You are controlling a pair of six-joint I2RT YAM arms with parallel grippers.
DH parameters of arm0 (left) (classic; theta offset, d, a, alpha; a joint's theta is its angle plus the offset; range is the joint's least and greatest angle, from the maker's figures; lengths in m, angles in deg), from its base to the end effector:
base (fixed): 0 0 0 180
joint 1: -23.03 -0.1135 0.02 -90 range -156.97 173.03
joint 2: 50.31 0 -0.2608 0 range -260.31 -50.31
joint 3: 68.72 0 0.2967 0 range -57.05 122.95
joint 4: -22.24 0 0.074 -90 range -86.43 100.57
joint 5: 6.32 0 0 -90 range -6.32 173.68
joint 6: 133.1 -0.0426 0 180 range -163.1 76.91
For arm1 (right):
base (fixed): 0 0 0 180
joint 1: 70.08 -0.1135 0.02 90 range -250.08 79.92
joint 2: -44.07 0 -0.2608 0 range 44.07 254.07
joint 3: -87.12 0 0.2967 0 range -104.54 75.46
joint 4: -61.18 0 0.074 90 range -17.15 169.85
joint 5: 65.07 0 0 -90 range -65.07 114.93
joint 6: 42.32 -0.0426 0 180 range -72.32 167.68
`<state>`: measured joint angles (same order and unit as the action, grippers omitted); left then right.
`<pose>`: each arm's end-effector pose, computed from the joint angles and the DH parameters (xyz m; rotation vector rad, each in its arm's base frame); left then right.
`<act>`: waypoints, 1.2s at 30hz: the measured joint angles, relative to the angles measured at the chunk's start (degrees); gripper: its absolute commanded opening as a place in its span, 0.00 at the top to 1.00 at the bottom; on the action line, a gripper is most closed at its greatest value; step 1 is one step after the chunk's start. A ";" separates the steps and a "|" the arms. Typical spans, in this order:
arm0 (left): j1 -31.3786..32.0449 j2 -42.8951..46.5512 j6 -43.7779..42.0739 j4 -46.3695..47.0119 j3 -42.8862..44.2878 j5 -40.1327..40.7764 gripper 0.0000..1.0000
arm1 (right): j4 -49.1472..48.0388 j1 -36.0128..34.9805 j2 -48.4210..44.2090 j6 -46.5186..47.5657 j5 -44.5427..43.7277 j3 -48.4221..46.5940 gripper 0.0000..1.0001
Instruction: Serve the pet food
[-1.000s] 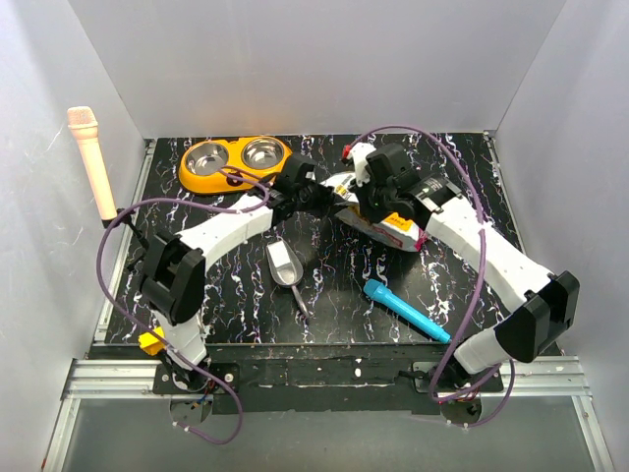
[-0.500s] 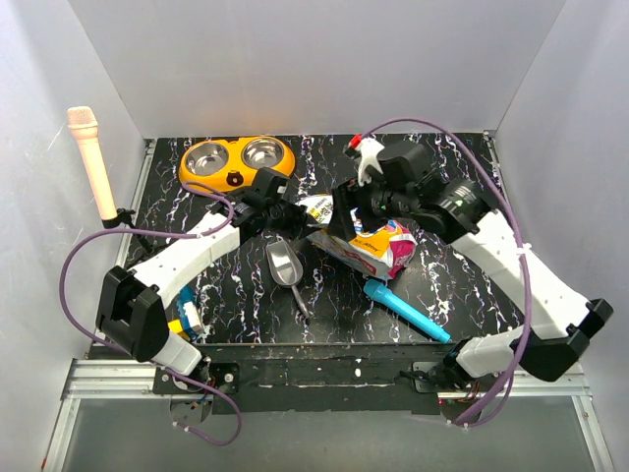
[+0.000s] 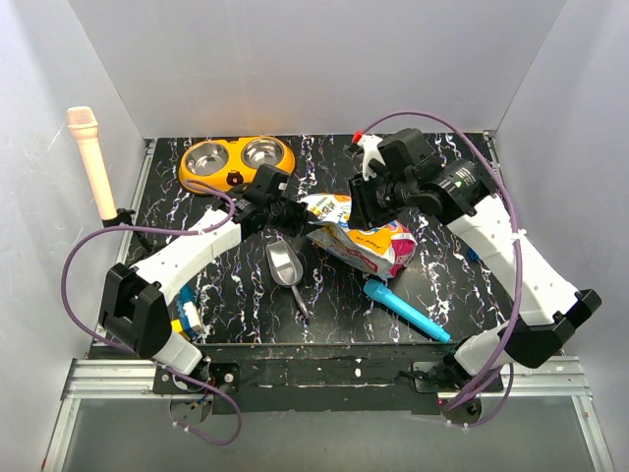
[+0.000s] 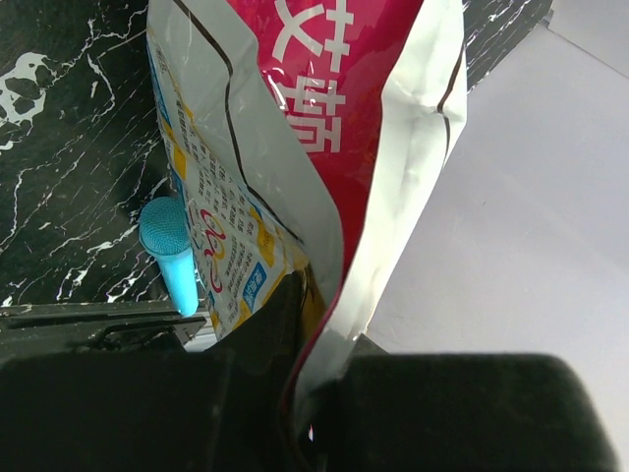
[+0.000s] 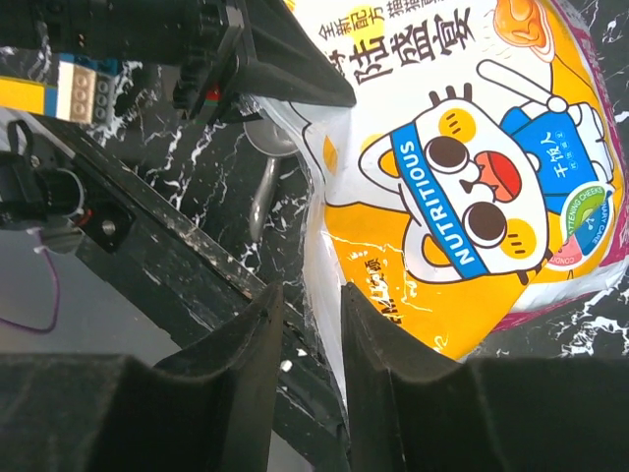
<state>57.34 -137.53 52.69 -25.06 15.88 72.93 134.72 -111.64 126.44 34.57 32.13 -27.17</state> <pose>0.3080 -0.2198 0.2718 -1.3603 2.4769 -1.0461 0.2390 0.2190 0.4516 -0.6481 2.2838 0.6221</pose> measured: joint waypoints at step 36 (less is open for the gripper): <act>-0.11 -0.04 1.16 -1.46 0.35 -1.09 1.00 | 1.70 -6.08 5.99 6.47 -6.93 0.63 0.79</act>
<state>57.23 -137.57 53.85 -26.53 16.23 71.84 136.42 -117.72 132.43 41.04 25.21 -26.54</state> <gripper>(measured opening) 0.028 0.243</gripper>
